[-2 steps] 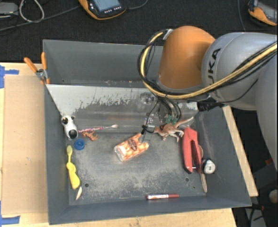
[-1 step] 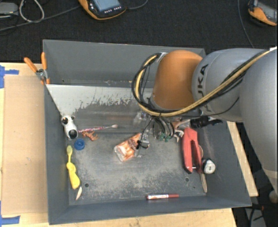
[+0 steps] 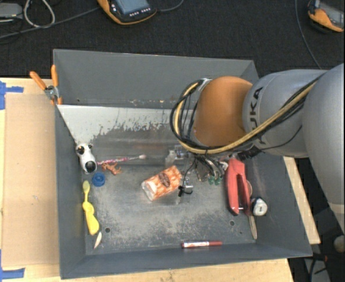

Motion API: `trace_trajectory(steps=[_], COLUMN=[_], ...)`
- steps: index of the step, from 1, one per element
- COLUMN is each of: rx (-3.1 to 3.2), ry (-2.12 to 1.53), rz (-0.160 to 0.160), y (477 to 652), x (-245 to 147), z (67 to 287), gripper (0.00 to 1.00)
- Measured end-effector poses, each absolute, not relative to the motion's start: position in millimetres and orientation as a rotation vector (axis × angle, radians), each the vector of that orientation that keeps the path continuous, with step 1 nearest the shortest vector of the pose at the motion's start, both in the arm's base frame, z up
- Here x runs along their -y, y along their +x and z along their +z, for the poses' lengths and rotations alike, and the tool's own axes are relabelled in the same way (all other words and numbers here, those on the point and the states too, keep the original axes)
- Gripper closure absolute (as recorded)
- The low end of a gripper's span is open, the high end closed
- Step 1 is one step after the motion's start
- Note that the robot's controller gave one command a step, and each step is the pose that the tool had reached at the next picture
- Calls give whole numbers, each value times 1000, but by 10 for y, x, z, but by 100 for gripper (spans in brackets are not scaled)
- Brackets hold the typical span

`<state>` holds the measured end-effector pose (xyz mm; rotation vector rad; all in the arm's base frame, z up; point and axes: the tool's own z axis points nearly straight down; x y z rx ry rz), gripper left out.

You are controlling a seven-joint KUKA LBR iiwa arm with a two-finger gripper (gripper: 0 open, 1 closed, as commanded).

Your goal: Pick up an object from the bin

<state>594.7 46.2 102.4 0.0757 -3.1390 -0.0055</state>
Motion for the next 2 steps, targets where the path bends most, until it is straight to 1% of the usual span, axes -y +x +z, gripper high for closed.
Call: trace_trajectory(steps=[1,2], rx=[3136,3136], ry=[46,46], rz=[-7,-7], y=[5651,5652], x=[-478,-478], z=[716,718], gripper=[100,100])
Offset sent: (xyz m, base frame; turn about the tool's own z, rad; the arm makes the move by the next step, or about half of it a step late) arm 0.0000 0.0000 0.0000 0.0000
